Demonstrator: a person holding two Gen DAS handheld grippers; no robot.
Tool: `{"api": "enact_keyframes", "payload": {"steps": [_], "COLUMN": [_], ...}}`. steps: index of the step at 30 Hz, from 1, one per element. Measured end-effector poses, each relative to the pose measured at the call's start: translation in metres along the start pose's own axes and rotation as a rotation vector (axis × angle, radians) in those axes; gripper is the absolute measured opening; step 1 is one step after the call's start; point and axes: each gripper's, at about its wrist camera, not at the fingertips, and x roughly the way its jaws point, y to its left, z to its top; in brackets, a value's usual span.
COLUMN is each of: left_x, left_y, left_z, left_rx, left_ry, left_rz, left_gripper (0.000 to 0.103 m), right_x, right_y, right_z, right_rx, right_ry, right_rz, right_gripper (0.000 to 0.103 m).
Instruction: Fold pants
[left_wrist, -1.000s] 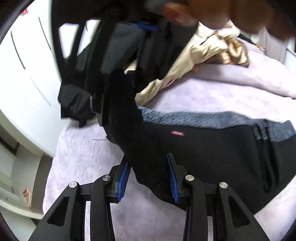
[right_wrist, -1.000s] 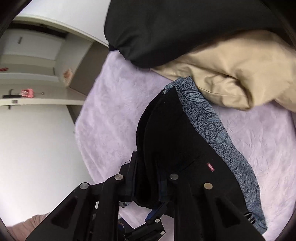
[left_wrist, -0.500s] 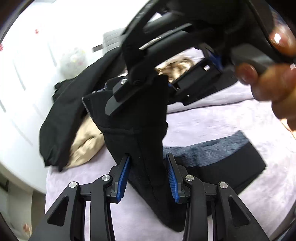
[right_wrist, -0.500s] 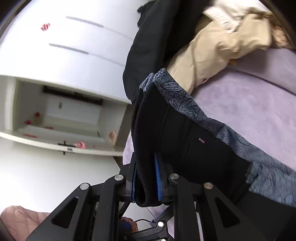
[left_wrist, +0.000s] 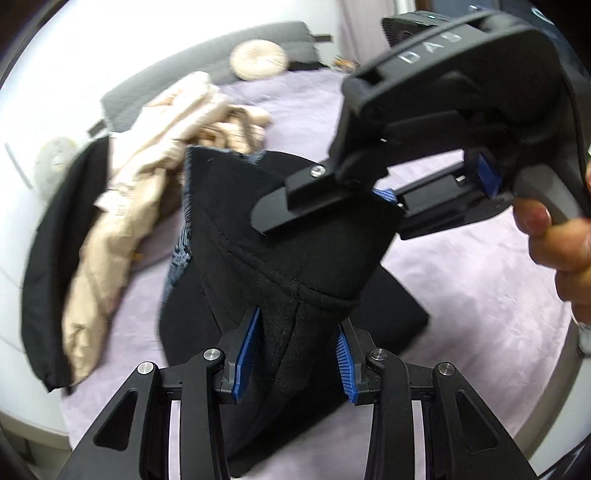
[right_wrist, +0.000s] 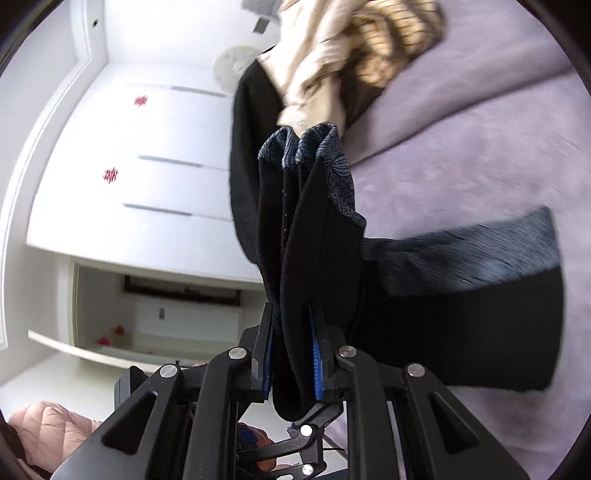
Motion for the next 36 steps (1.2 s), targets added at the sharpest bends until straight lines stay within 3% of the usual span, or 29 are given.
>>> {"api": "enact_keyframes", "payload": {"steps": [3,5,7,10,19,21,23,27,29,34,36], "left_x": [0.028,0.049,0.068,0.082,0.078,0.075,0.065,0.041,0.034,0.044,0.053], "left_y": [-0.032,-0.050,-0.064,-0.078,-0.092,-0.085,-0.075,-0.045,-0.023,0.064,0.088], "left_z": [-0.001,-0.005,-0.014,-0.025,-0.033,-0.033,-0.034,-0.030,-0.025,-0.013,-0.014], "left_rx": [0.044,0.054,0.073,0.099,0.149,0.135,0.100,0.015,-0.034,-0.276,-0.338], "left_ry": [0.058,0.094,0.140,0.180,0.222,0.235,0.240,0.217,0.212,0.245,0.275], "left_rz": [-0.018,-0.046,-0.049,-0.037,-0.046,-0.077,-0.099,-0.137,-0.112,0.023,0.073], "left_gripper": [0.039,0.039,0.039,0.039,0.045,0.046,0.066,0.068,0.068,0.068,0.068], "right_x": [-0.022,-0.033,-0.033,-0.027,-0.027,-0.025,-0.023,-0.029,-0.034,-0.053,-0.055], "right_y": [-0.042,-0.069,-0.098,-0.135,-0.151,-0.140,-0.135,-0.130,-0.125,-0.095,-0.082], "right_z": [-0.010,-0.016,-0.020,-0.027,-0.042,-0.042,-0.041,-0.040,-0.039,-0.033,-0.027], "right_rx": [0.074,0.084,0.103,0.159,0.149,0.115,0.094,0.111,0.106,0.015,-0.019], "right_ry": [-0.044,-0.054,-0.044,-0.034,-0.019,-0.007,0.003,0.023,0.033,0.018,0.000], "right_rz": [0.001,-0.051,-0.113,-0.128,-0.222,-0.267,-0.325,-0.433,-0.517,-0.701,-0.714], "right_gripper": [0.018,0.018,0.017,0.017,0.017,0.017,0.020,0.033,0.042,0.042,0.042]}}
